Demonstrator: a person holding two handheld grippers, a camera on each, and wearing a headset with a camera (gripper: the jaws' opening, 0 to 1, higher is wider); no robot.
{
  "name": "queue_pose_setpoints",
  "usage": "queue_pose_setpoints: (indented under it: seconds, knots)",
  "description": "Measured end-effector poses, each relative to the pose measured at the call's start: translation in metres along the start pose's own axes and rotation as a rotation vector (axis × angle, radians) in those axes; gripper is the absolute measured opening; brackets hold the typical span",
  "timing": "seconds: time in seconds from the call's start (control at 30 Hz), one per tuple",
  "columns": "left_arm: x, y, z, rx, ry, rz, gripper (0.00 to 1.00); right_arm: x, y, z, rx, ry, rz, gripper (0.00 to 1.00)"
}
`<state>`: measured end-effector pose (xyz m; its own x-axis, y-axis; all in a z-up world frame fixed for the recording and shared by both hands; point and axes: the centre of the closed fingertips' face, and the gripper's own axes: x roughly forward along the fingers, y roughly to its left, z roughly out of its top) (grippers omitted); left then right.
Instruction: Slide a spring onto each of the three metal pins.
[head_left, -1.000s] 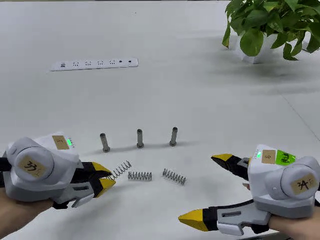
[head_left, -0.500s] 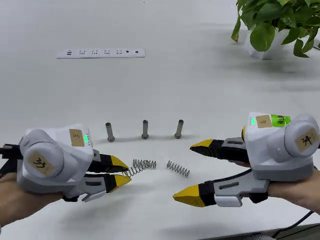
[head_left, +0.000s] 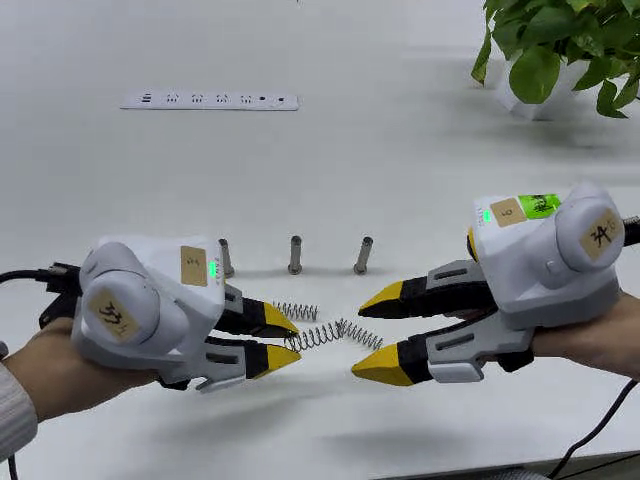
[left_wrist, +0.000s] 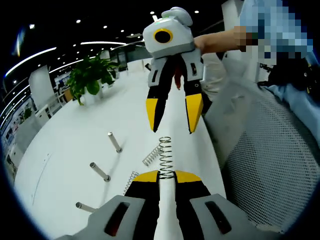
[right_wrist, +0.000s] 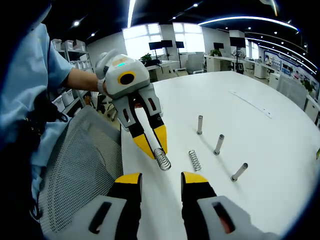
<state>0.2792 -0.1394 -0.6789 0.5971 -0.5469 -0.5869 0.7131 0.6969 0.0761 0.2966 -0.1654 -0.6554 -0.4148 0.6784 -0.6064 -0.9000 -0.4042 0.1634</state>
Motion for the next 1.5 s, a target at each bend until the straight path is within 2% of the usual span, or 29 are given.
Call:
queue_pose_setpoints:
  seconds: [0.2,0.7,0.87,1.23,1.5]
  knots:
    - [0.002,-0.006,0.003,0.015,-0.007,-0.027,0.1,0.003,0.004,-0.001,0.009,0.014,0.033,0.21]
    - [0.006,-0.014,0.007,0.026,-0.02,-0.05,0.1,0.01,0.008,-0.005,0.025,0.027,0.061,0.14]
    - [0.007,-0.014,0.007,0.02,-0.012,-0.05,0.1,0.011,0.008,-0.006,0.031,0.032,0.056,0.12]
    - [0.01,-0.017,0.004,0.007,0.019,-0.059,0.1,0.013,0.016,-0.001,-0.028,0.076,0.033,0.12]
    - [0.012,-0.017,0.004,-0.011,0.023,-0.063,0.09,0.012,0.019,0.005,-0.075,0.103,0.018,0.12]
